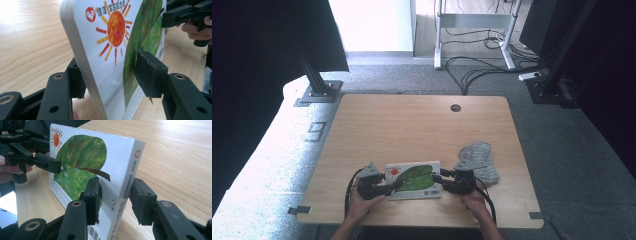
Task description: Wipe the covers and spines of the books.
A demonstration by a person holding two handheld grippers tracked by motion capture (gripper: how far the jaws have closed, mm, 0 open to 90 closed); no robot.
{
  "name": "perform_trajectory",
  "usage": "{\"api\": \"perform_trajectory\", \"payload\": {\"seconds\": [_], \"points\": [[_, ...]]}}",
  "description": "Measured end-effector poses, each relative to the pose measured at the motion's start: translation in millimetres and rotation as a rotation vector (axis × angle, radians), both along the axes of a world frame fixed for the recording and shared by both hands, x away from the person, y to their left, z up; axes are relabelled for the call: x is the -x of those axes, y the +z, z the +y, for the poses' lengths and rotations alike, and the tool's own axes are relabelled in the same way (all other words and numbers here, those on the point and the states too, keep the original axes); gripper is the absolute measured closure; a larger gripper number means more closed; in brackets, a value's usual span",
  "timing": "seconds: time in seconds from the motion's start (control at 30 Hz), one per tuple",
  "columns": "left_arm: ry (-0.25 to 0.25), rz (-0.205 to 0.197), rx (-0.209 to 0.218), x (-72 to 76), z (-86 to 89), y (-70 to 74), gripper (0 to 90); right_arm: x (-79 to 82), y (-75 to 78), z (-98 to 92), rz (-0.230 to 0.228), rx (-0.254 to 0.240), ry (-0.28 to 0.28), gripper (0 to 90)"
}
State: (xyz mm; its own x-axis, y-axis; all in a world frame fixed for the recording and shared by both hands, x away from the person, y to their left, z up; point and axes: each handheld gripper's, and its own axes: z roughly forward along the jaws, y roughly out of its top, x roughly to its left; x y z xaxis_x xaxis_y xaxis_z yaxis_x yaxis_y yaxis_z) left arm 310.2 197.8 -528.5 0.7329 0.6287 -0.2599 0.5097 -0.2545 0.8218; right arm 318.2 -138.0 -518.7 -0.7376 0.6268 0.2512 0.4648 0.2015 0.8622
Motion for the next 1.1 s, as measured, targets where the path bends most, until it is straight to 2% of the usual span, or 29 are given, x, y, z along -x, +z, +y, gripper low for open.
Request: {"api": "perform_trajectory", "payload": {"seconds": [0.4, 0.57, 0.83, 1.1], "points": [[0.022, 0.007, -0.029, -1.5, 2.0, -2.2, 44.2, -1.6, -3.3, -1.7, 0.032, -0.002, -0.022, 58.9], [0.023, 0.013, -0.035, -2.6, 2.4, -4.0, 44.2, -1.5, -3.9, -1.5, 0.026, 0.023, -0.038, 58.7], [0.026, 0.011, -0.042, -2.7, 1.9, -3.9, 43.9, -1.6, -4.1, -1.5, 0.029, 0.024, -0.040, 58.6], [0.041, -0.003, -0.064, -2.2, 1.8, -3.9, 43.2, -3.1, -5.7, -2.4, 0.053, 0.015, -0.046, 58.3]]}}
